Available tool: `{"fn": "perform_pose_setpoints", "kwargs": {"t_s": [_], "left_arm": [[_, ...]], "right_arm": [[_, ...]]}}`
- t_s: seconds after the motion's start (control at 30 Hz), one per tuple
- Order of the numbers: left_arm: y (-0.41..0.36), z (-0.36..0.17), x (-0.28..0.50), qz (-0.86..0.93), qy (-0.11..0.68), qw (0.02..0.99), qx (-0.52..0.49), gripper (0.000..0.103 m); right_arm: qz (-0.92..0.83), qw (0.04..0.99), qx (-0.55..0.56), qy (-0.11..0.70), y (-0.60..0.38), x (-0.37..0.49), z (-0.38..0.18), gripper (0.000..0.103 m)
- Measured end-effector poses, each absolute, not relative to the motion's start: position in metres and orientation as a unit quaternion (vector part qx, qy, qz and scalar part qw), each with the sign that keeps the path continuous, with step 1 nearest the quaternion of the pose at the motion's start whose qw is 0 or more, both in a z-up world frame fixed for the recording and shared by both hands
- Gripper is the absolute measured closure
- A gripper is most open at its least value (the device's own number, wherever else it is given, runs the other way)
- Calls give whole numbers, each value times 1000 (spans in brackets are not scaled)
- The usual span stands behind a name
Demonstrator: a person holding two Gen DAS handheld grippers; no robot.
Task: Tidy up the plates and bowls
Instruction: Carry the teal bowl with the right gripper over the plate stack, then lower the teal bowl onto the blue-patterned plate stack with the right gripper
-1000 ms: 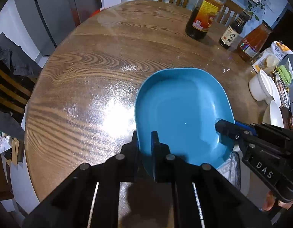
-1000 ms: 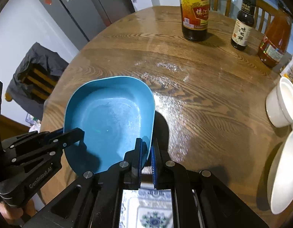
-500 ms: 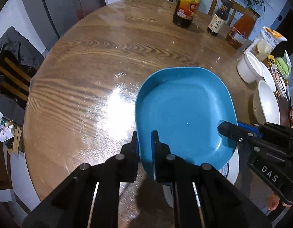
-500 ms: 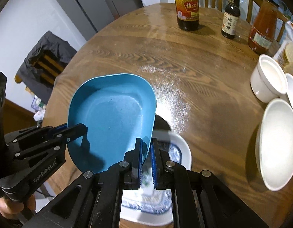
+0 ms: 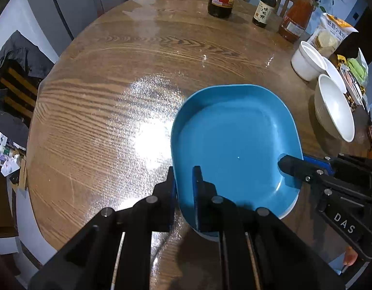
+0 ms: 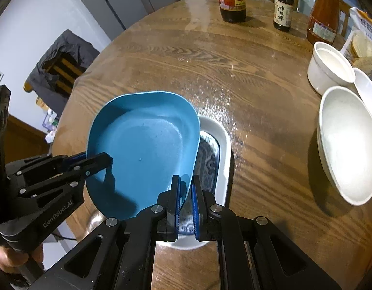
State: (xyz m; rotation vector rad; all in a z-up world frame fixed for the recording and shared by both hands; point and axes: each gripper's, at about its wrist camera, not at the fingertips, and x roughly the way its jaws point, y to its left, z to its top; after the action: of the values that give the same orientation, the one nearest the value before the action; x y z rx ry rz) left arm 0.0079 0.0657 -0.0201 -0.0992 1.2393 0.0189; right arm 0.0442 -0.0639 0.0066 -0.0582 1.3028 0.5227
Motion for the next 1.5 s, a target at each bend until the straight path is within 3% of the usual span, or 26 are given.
{"fn": "perform_pose_setpoints", "kwargs": {"t_s": [1.5], "left_arm": [[51,-32,1,-22,592,805,-30,91]], "right_arm": [[217,759,-17,614,-79,26,-4,93]]}}
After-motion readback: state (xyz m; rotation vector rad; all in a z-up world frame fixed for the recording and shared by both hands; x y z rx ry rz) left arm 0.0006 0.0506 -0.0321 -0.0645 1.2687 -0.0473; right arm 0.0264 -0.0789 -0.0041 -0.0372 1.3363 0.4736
